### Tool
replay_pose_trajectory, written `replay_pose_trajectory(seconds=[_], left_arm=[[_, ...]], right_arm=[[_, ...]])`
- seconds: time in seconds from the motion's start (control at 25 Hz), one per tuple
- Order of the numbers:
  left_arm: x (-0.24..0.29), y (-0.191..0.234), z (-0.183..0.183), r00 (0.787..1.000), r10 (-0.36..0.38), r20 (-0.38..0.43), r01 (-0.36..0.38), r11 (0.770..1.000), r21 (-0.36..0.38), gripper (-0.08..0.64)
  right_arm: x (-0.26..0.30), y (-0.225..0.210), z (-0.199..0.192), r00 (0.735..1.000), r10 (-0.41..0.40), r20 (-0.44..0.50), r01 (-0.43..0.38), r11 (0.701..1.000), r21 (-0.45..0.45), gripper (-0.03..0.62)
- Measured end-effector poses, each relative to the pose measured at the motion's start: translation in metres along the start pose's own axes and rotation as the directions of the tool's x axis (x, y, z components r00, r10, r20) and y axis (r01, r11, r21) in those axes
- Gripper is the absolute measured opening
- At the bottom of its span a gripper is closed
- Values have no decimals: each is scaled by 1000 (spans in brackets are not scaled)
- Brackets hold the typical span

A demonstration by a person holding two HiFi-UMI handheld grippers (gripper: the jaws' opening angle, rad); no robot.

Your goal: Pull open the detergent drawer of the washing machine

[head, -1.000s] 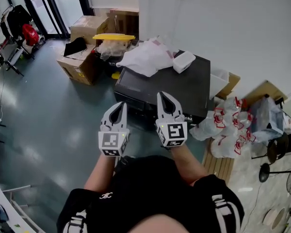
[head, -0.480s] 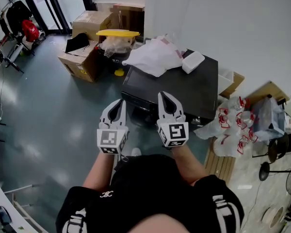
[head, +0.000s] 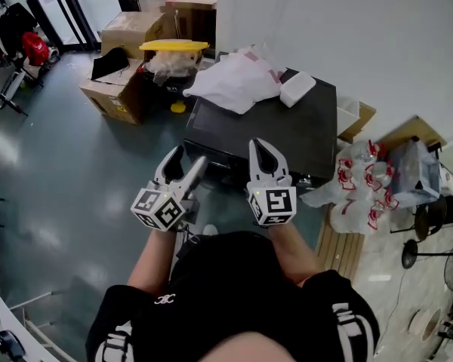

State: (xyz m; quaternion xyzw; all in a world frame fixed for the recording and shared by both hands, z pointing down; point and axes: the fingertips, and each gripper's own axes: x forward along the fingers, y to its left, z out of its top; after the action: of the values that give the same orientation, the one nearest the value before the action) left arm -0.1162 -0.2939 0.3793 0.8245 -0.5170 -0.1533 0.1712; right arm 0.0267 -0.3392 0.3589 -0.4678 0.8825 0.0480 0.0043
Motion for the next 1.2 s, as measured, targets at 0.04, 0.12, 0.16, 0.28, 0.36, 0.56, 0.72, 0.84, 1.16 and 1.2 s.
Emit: replay_pose_trajectory(seconds=[0.04, 0.12, 0.16, 0.28, 0.36, 0.56, 0.72, 0.84, 1.16, 1.2], left_arm=[[0, 7, -3, 1000, -6, 6, 6, 998, -66, 324], [-1, 21, -12, 1000, -16, 19, 19, 981, -194, 324], [-1, 28, -17, 999, -19, 25, 25, 967, -255, 325], [-4, 52, -37, 1000, -1, 28, 12, 916, -401, 325], [-8, 69, -55, 1000, 29, 3, -25, 884, -467, 325], [-12, 92, -100, 999, 38, -35, -52, 791, -610, 325], [-2, 89, -115, 999, -43, 28, 50, 694, -718, 324], [2, 96, -126, 997, -66, 32, 69, 676, -734, 324], [21, 135, -164, 998, -52, 33, 57, 593, -803, 324], [23, 140, -172, 999, -49, 22, 47, 592, -804, 324]], right_arm=[[0, 0, -2, 1000, 0, -4, 0, 1000, 0, 2], [-1, 0, -4, 1000, 2, -8, -2, 1000, 2, 2], [-2, 0, -6, 1000, 2, -10, -2, 1000, 3, 2], [-5, -1, -10, 1000, -7, -23, 7, 1000, -1, 2], [-7, -2, -14, 999, -16, -36, 16, 1000, -3, 2], [-14, -8, -23, 997, -30, -72, 31, 999, 18, 2], [-20, -12, -37, 993, -43, -109, 47, 998, 35, 2], [-27, -17, -48, 989, -65, -136, 72, 997, 41, 2], [-42, -40, -62, 974, -132, -185, 139, 990, 23, 2], [-44, -43, -65, 972, -142, -189, 149, 989, 22, 2]])
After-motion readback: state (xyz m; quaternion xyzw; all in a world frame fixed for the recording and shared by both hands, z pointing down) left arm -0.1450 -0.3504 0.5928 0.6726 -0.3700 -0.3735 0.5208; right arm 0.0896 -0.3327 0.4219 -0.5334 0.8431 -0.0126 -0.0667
